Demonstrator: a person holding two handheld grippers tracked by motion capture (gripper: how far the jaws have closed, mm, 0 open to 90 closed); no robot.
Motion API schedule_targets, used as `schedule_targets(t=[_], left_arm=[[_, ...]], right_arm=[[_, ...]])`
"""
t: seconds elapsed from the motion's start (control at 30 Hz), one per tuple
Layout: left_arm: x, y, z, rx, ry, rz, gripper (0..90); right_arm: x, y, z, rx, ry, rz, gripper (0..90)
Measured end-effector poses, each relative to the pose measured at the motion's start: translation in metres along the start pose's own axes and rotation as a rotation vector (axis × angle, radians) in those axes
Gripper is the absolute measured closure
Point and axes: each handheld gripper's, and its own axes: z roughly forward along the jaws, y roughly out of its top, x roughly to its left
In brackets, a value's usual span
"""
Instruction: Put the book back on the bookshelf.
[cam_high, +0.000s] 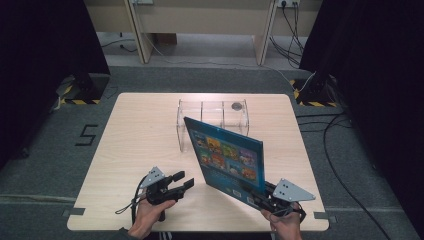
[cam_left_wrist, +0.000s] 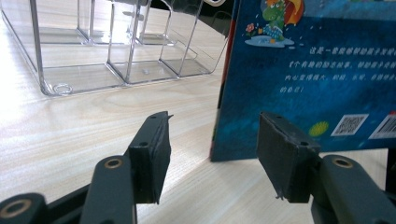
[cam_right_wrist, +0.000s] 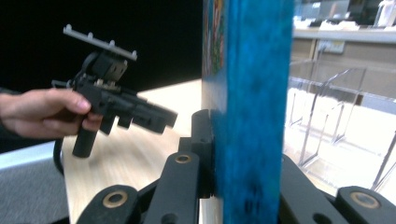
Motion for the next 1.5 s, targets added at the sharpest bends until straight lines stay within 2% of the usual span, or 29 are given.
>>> schedule_targets(t=[0.07,0.27,0.33,0.37,0.43,0.6,0.7,0.73,0.8,1.2,1.3,1.5], left_arm=[[0.0,0.0,0.0,0.006,-0.005,0.003,44.3],[0.0,0.0,-0.001,0.007,-0.006,-0.001,44.2],[0.001,-0.002,-0.002,0.033,-0.009,0.003,43.5],[0.002,-0.003,-0.002,0.062,0.0,0.013,43.0],[0.002,-0.008,0.0,0.14,0.049,0.068,42.5],[0.005,-0.017,0.004,0.326,0.099,0.155,39.1],[0.004,-0.017,0.003,0.327,0.125,0.219,38.5],[0.003,-0.018,0.004,0.356,0.139,0.25,38.3],[0.0,-0.019,0.005,0.375,0.147,0.329,37.5],[0.0,-0.019,0.005,0.376,0.146,0.321,35.7],[0.0,-0.019,0.006,0.377,0.145,0.321,35.7],[0.0,-0.019,0.006,0.379,0.139,0.324,34.6]], right_arm=[[-0.003,0.002,-0.003,-0.028,-0.005,0.017,83.2],[-0.007,0.002,-0.007,-0.036,-0.039,0.014,83.2],[-0.009,0.003,-0.009,-0.037,-0.049,0.011,83.2],[-0.01,0.004,-0.01,-0.042,-0.054,0.011,83.2],[-0.011,0.004,-0.012,-0.048,-0.067,0.012,83.2],[-0.015,0.006,-0.018,-0.053,-0.109,0.011,83.1],[-0.016,0.008,-0.02,-0.062,-0.134,0.0,83.2],[-0.017,0.009,-0.021,-0.066,-0.142,-0.003,83.2],[-0.018,0.01,-0.023,-0.065,-0.159,-0.001,83.2],[-0.038,0.025,-0.031,-0.12,-0.255,0.001,83.2],[-0.042,0.027,-0.027,-0.123,-0.276,0.008,83.2],[-0.047,0.029,-0.01,-0.113,-0.29,0.007,83.2]])
